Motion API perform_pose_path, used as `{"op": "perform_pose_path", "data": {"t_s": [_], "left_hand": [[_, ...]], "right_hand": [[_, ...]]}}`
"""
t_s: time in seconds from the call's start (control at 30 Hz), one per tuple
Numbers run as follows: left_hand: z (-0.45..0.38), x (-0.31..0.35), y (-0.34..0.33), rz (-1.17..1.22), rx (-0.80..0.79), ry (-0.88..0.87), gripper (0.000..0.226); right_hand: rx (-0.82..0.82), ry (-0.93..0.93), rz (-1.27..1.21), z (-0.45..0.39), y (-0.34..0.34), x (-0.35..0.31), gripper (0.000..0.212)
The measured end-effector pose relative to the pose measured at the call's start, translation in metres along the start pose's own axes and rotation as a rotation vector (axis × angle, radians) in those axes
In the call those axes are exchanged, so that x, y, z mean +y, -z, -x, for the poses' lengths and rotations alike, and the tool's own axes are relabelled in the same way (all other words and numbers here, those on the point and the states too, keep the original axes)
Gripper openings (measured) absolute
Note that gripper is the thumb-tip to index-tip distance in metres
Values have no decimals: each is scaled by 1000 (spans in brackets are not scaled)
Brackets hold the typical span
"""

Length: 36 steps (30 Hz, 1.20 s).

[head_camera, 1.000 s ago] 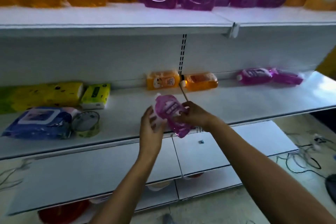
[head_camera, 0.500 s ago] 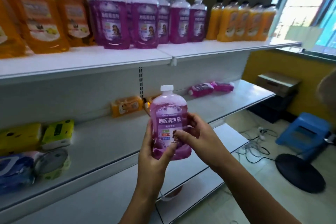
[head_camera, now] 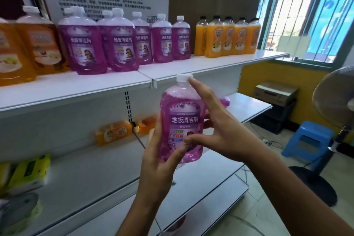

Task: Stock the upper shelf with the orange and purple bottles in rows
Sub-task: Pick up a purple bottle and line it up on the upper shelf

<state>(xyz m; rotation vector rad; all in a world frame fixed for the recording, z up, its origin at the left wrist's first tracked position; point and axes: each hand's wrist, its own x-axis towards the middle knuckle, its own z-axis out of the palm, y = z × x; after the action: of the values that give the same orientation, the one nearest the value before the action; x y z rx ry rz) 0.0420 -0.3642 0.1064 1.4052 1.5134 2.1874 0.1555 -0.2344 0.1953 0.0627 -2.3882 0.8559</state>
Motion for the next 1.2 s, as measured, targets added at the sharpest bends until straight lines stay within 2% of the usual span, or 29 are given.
{"op": "perform_pose_path", "data": {"t_s": [0.17,0.47,0.7,0.87,1.03,1.1,1.2], "left_hand": [[-37,-2,-24,-72,-38,-41,81],[-111,4,-63,-221,-55,-185,79],[-157,20,-68,-492,-65,-231,86],[-199,32,-62,-636,-50,-159,87],[-219,28,-40,-819,-56,-53,85],[-220,20,-36,-920,-10,-26,82],[-223,8,-33,-922,89,-5,78]], "right_hand": [[45,89,-43,-20,32,30,92],[137,270,-82,-62,90,73,91],[188,444,-116,-107,108,90,92],[211,480,-113,-148,107,96,93],[85,458,-158,-186,95,116,91],[62,470,-56,-198,87,123,93],[16,457,-22,-216,83,132,96]]}}
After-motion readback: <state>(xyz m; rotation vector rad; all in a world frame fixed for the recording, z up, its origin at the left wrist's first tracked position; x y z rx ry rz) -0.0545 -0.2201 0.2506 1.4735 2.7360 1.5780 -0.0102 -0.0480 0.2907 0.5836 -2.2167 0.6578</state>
